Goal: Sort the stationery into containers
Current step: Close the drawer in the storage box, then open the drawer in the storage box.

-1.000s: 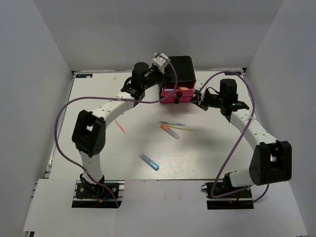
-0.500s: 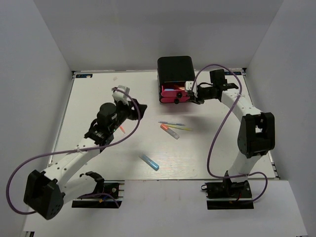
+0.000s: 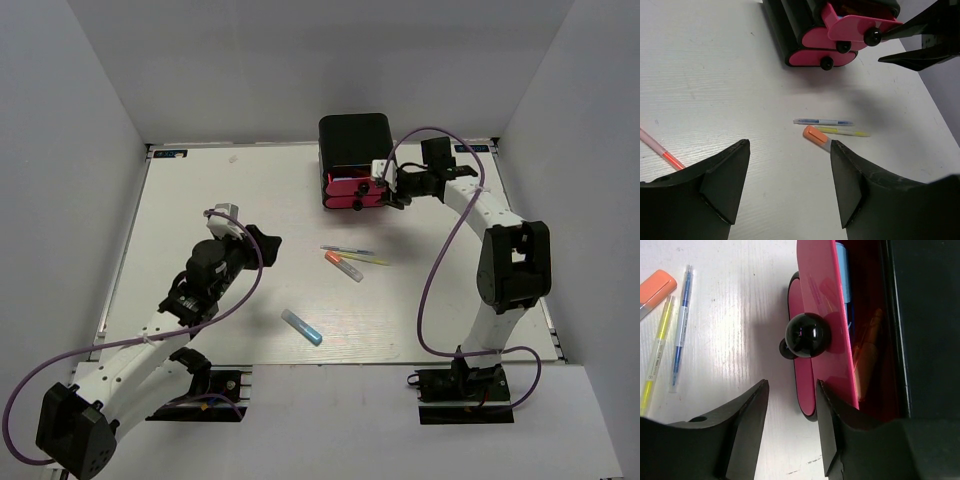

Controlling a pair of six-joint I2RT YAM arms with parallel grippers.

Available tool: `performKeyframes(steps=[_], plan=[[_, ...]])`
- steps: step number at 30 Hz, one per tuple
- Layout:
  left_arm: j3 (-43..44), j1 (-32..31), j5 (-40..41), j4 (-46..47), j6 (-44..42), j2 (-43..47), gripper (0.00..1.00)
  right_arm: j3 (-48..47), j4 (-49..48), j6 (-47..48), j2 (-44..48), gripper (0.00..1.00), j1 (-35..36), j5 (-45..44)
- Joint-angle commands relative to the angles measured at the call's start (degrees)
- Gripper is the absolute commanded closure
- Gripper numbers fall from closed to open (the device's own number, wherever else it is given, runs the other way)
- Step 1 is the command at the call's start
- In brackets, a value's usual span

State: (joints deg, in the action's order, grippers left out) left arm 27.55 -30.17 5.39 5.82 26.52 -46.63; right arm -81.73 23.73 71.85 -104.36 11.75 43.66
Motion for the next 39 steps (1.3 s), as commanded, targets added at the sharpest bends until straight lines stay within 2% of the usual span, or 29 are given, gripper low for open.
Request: performKeyframes(steps=[1,15,19,26,29,34,35,37,38,39], plan=[[-0.3,-0.06,1.29,-0.46,1.6,1.19,0.25,-2.82,-2.55,-1.45,-0.67,0.51,0.2,1.07],[0.22,-0.06,1.29,-2.04,1.6,0.66,0.25,-8.79,-2.28,-3.39,-4.45,0.43,0.29,2.4],[-0.39,-0.06,1.82,-2.05,2.74,1.19,0.25,-8.88,-3.86,-4.96,-4.89,0.31,0.47,2.39],[-1.44,-0.06,2.35,-2.05,3.8,2.42,0.23,-8.0,-4.39,-5.15,-4.63,0.3,0.38,2.31],[-1.45,-0.06,1.82,-1.44,3.8,2.42,0.23,-7.3,-0.53,-2.26,-3.32,0.31,0.47,3.89],[-1.45,-0.06,0.68,-0.21,4.33,0.32,0.26,-0.45,1.77,-0.66,3.88,0.43,0.47,7.23],[-1.45,-0.06,0.68,0.32,4.94,0.31,0.3,3.82,0.98,-2.84,4.85,0.46,0.56,7.23],[-2.06,-0.06,0.15,1.81,4.94,-0.3,0.34,6.75,-4.18,-7.48,8.53,0.64,0.47,6.36],[-2.67,-0.06,0.15,2.34,5.46,-0.3,0.43,11.81,-8.83,-11.87,9.6,0.71,0.64,4.87],[-2.68,-0.06,0.15,2.35,5.47,-0.3,0.49,13.95,-12.0,-18.96,13.26,0.83,0.91,1.81]])
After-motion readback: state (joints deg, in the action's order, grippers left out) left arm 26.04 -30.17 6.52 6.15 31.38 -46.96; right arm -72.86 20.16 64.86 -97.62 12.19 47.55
